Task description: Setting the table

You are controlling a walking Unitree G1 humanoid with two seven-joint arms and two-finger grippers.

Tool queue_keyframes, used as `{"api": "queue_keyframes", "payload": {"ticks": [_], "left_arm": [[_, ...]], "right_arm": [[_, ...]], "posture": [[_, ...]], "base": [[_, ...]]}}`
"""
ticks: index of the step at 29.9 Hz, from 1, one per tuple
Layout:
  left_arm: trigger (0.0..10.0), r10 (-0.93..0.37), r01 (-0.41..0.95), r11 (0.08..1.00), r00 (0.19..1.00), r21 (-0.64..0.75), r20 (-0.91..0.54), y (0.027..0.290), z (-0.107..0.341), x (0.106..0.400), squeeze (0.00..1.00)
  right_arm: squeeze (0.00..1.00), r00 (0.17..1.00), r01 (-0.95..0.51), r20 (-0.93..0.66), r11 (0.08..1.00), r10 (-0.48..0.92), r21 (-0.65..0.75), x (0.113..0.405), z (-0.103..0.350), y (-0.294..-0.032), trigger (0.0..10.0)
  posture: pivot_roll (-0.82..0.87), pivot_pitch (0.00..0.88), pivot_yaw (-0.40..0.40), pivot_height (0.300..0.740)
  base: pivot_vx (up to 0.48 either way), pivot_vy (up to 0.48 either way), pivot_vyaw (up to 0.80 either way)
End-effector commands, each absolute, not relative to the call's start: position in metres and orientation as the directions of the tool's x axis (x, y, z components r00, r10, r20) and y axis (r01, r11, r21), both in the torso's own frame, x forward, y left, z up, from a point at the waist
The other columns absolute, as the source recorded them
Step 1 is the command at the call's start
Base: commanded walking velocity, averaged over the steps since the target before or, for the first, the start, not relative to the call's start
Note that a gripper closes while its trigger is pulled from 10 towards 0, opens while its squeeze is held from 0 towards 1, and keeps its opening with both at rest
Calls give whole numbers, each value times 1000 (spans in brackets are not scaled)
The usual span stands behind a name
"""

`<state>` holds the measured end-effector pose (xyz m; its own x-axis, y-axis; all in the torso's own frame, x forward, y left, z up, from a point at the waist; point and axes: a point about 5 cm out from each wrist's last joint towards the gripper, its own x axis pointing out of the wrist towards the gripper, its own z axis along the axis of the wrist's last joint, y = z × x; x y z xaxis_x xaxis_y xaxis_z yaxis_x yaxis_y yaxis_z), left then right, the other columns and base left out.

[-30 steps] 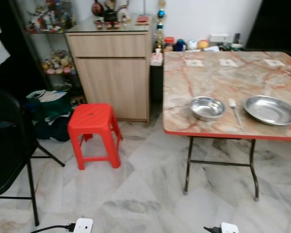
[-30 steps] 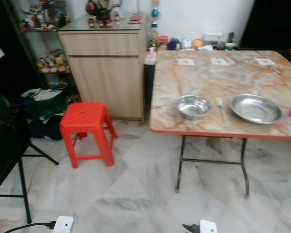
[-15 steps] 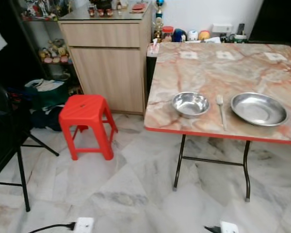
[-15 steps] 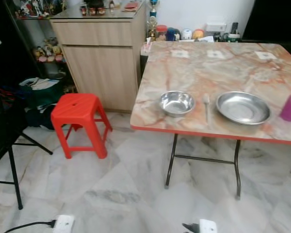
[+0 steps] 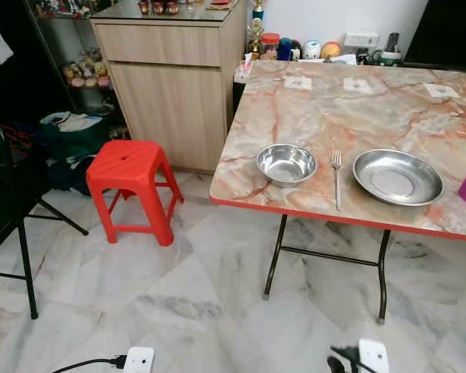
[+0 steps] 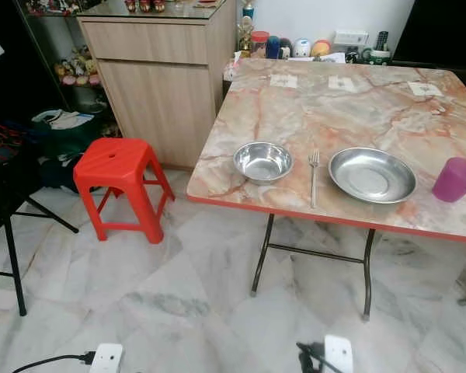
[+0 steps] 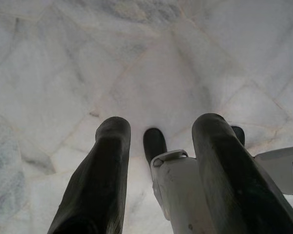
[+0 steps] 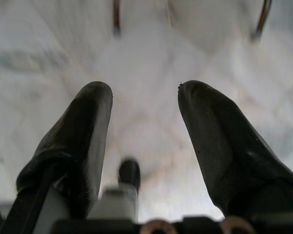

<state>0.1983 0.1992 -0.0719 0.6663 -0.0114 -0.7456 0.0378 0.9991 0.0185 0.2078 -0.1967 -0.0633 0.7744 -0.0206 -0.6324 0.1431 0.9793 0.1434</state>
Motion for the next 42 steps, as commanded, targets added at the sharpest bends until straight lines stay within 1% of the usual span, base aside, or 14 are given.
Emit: {"api": "queue_keyframes", "payload": {"ticks": [1, 5, 6, 10, 11, 13, 15, 17, 21, 26, 33, 38, 40, 42], "left_arm": [[10000, 0, 19, 1000, 656, 16, -755, 201, -75, 192, 0], [10000, 3, 11, 1000, 657, 14, -754, 201, -75, 192, 0], [10000, 5, 9, 1000, 656, 14, -755, 202, -75, 191, 0], [10000, 7, 5, 1000, 654, 13, -756, 203, -76, 188, 0], [10000, 6, 5, 1000, 655, 13, -756, 203, -76, 188, 0], [10000, 7, 4, 1000, 657, 13, -754, 203, -76, 188, 0], [10000, 6, -3, 1000, 661, 6, -751, 203, -76, 188, 0], [10000, 4, -6, 1000, 663, 0, -748, 202, -76, 188, 0], [10000, -1, -6, 1000, 664, -7, -747, 200, -76, 189, 0], [10000, -5, -3, 1000, 664, -10, -748, 199, -76, 189, 0], [10000, -6, 1, 1000, 659, -7, -752, 200, -77, 187, 0], [10000, -5, 12, 1000, 664, 4, -748, 200, -76, 189, 0], [10000, -1, 52, 998, 670, 45, -742, 199, -75, 191, 0], [10000, 10, 20, 999, 673, 32, -740, 200, -75, 191, 0]], "right_arm": [[0, 822, 131, -569, 981, -29, 139, 218, -55, -197, 10000], [0, 886, 98, -462, 990, -41, 99, 236, -38, -198, 10000], [0, 916, 83, -397, 994, -48, 71, 244, -29, -200, 10000], [0, 965, 68, -253, 998, -62, 15, 254, -9, -209, 10000], [0, 982, 69, -176, 998, -68, -4, 257, 2, -214, 10000], [0, 992, 72, -102, 997, -73, -15, 259, 14, -216, 10000], [0, 994, 108, -13, 994, -108, -24, 261, 31, -221, 10000], [0, 991, 133, 21, 991, -133, -7, 263, 38, -221, 10000], [0, 985, 159, 56, 987, -160, 30, 268, 45, -214, 10000], [0, 982, 181, 48, 983, -183, 42, 269, 48, -210, 10000], [0, 978, 203, 29, 978, -204, 42, 270, 51, -212, 10000], [0, 977, 208, 27, 977, -209, 44, 272, 53, -213, 10000], [0, 978, 206, 25, 977, -207, 48, 274, 54, -212, 10000], [0, 979, 202, 22, 978, -203, 51, 274, 56, -210, 10000]], "posture": [[-43, 109, -17, 740], [-44, 111, -19, 740], [-45, 111, -19, 740], [-51, 111, -21, 740], [-59, 111, -22, 740], [-64, 112, -23, 740], [-64, 111, -25, 740], [-64, 108, -26, 740], [-64, 98, -27, 740], [-57, 85, -29, 740], [-62, 79, -30, 740], [-63, 94, -31, 740], [-63, 100, -32, 740], [-66, 105, -31, 740]], "base": [[0, 0, 0], [0, 0, 0], [0, 0, 0], [0, 0, 0], [0, 0, 0], [0, 0, 0], [0, 0, 0], [0, 0, 0], [0, 0, 0], [0, 0, 0], [0, 0, -667], [0, 0, -750], [0, -474, -750], [0, -472, -750]]}}
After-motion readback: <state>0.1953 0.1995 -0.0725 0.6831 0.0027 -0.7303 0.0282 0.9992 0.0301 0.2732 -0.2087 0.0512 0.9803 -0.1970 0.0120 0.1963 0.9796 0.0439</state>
